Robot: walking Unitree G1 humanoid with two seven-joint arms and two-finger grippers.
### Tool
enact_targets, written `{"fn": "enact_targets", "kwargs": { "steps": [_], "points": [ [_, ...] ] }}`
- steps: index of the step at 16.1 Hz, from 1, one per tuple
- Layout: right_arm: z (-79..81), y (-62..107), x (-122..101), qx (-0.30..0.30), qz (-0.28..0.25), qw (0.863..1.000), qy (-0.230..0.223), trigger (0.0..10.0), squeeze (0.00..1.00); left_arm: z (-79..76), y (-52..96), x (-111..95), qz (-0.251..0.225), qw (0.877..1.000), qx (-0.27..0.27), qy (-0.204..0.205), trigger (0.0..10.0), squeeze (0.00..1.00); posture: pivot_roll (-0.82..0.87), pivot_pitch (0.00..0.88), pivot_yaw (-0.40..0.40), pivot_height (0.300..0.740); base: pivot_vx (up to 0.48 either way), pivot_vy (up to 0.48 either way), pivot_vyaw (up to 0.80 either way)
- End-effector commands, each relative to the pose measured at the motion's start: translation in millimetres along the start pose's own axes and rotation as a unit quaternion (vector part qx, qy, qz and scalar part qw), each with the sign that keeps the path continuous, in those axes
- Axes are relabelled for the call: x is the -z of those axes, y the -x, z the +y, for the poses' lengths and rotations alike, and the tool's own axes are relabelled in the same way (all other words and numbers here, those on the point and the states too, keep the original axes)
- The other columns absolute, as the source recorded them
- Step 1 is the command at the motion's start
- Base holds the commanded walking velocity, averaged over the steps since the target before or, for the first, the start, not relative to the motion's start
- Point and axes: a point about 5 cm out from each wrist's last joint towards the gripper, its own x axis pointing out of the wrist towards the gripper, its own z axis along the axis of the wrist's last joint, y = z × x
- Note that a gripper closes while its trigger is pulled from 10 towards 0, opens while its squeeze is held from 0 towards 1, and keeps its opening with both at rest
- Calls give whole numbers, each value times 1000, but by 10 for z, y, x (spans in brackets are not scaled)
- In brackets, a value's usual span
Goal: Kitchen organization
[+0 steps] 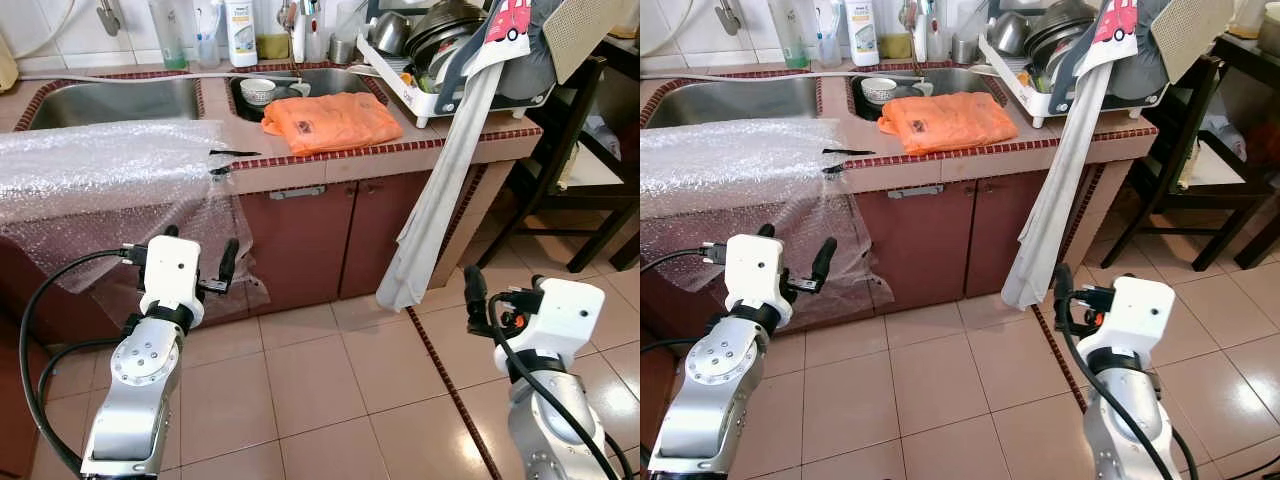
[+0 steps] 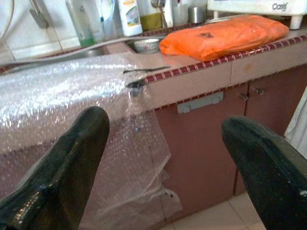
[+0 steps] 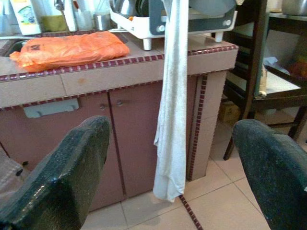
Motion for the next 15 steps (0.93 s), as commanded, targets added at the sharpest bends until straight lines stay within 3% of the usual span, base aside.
{"fn": "enact_targets", "kwargs": {
  "steps": [1,6,15],
  "points": [
    [11,5,-27,-2,-4,1000,3,10000,0,14,15,-21,1,1000,-7,3,10000,0,-1,99,-25,740,0,0,0],
    [5,-9,-52,-6,-4,1000,7,10000,0,4,61,15,12,1000,-16,11,10000,0,-5,116,-40,740,0,227,0],
    [7,-34,-72,-4,-8,1000,8,10000,0,-8,18,11,15,1000,-9,7,10000,0,-10,101,-31,740,0,301,0]
  ]
}}
